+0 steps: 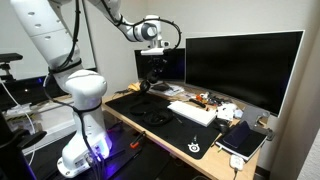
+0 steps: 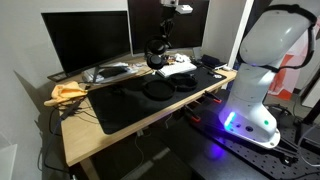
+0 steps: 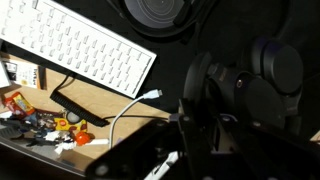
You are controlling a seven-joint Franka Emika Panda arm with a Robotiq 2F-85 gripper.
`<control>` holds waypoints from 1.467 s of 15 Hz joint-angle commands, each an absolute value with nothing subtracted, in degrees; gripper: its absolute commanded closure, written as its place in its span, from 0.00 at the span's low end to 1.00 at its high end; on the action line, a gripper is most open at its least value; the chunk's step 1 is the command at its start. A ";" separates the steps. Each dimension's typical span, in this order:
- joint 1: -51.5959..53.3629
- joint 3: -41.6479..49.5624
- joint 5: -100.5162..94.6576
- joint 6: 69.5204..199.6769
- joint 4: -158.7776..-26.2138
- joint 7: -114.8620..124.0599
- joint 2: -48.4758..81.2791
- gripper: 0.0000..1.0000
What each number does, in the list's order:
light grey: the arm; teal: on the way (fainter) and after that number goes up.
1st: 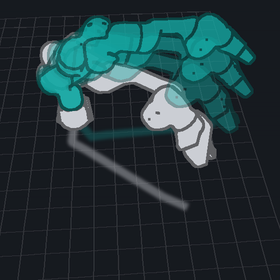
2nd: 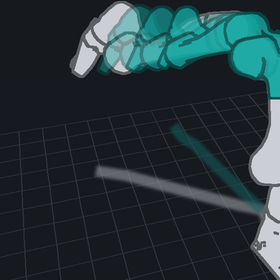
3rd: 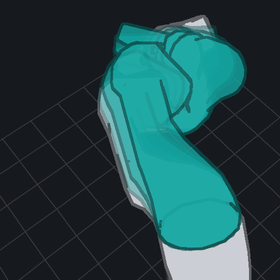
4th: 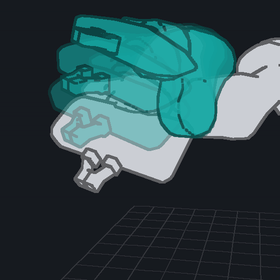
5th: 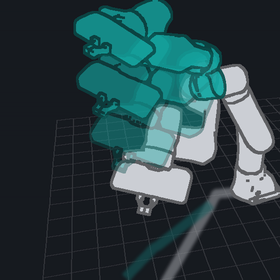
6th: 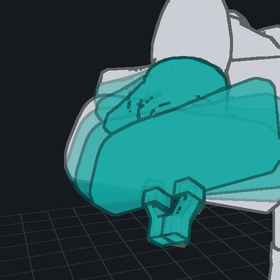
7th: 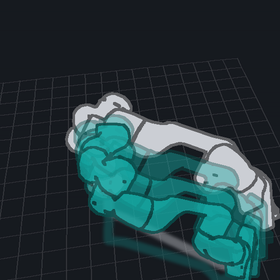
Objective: Move the headphones to the left
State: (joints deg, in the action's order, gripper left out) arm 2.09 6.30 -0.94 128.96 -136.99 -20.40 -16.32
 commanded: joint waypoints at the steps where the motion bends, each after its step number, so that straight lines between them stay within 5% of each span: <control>1: 1.90 6.87 3.99 125.00 -129.79 -21.58 -9.48 0.96; 22: -4.05 1.32 15.69 122.09 -114.48 -18.93 16.31 0.96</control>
